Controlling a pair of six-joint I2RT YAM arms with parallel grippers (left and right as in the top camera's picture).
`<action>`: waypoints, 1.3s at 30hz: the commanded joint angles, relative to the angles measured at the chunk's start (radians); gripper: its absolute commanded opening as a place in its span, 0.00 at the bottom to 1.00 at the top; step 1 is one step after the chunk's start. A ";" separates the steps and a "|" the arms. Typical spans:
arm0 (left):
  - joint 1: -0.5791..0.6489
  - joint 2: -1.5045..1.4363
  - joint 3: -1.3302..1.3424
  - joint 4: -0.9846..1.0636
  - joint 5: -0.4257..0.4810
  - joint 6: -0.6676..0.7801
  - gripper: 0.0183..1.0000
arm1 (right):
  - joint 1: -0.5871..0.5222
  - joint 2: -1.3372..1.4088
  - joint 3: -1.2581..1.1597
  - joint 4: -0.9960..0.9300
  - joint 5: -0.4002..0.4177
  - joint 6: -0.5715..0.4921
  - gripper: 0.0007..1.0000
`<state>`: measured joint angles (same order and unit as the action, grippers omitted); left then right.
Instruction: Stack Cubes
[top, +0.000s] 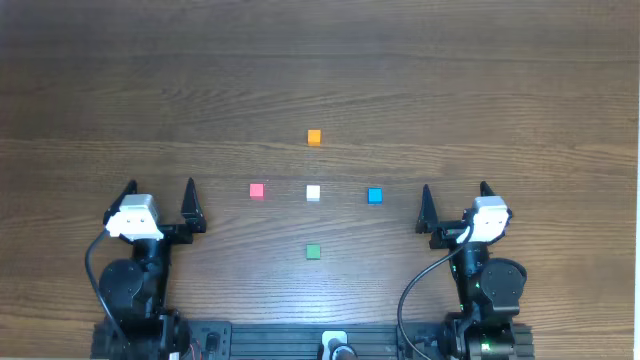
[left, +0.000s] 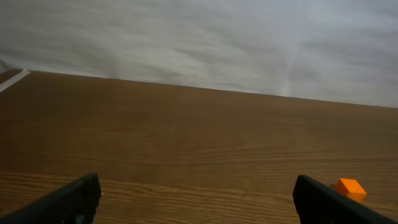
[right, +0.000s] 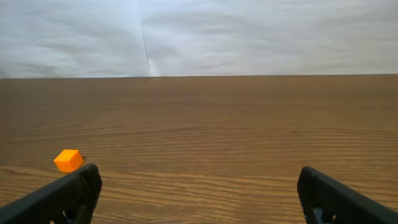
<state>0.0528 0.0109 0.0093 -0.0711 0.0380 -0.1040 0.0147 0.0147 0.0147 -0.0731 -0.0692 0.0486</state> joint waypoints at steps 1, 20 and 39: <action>0.003 -0.005 -0.003 -0.005 0.003 0.018 1.00 | 0.006 -0.007 -0.010 0.003 0.010 -0.005 0.99; -0.053 0.389 0.280 -0.100 0.093 -0.012 1.00 | 0.006 -0.007 -0.010 0.002 0.010 -0.005 0.99; -0.446 1.455 0.922 -0.533 -0.026 -0.300 1.00 | 0.006 -0.007 -0.010 0.002 0.010 -0.005 0.99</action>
<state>-0.3565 1.3842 0.9009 -0.6025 0.0692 -0.3256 0.0147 0.0139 0.0143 -0.0727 -0.0689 0.0486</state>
